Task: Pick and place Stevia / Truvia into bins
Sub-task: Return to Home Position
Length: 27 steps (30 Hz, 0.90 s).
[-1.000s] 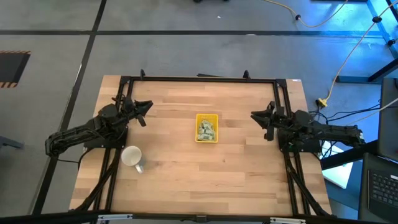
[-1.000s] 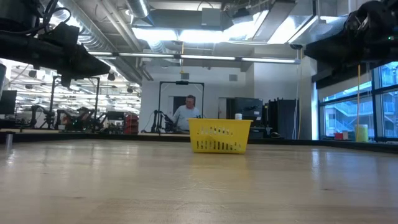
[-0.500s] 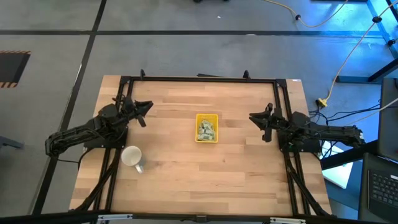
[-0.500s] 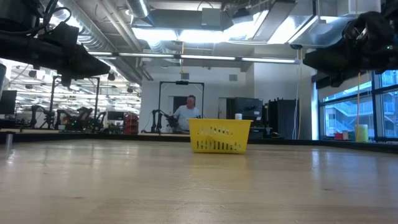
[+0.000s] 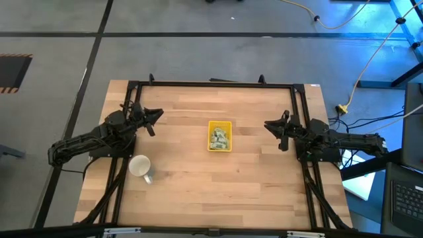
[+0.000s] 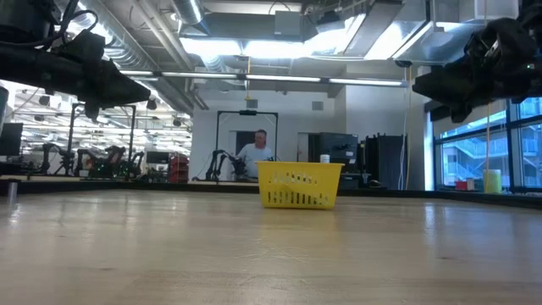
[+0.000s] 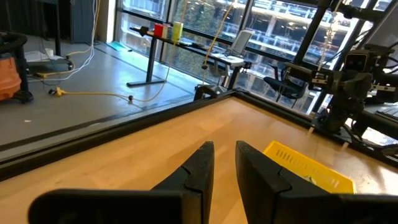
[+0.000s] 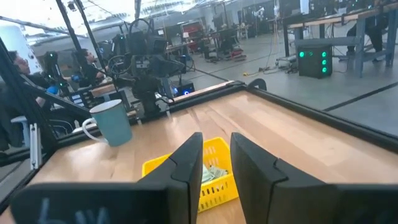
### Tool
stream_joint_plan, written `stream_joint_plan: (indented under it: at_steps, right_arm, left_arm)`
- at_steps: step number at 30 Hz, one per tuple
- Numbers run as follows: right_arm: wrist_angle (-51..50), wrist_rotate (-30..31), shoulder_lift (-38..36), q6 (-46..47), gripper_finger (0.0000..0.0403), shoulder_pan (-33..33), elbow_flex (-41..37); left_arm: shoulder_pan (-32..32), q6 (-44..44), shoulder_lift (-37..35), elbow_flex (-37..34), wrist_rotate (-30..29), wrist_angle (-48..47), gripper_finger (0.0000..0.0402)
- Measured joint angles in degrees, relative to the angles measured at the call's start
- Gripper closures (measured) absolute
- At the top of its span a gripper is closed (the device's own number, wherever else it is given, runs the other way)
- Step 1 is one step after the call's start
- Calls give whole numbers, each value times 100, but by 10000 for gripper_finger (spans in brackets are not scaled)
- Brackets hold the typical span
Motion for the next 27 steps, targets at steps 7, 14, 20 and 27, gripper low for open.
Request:
stream_joint_plan:
  at_steps: [7, 14, 20, 27]
  right_arm:
    - [2, 0, -1, 96, 316, 0, 0]
    - [4, -2, -1, 94, 316, 0, 0]
    - [7, -2, -1, 92, 316, 0, 0]
    - [7, -2, -1, 70, 316, 0, 0]
  left_arm:
    - [0, -1, 0, 0, 0, 0, 341]
    - [0, -2, 0, 0, 0, 0, 341]
    - [0, -2, 0, 0, 0, 0, 341]
    - [0, -2, 0, 0, 0, 0, 341]
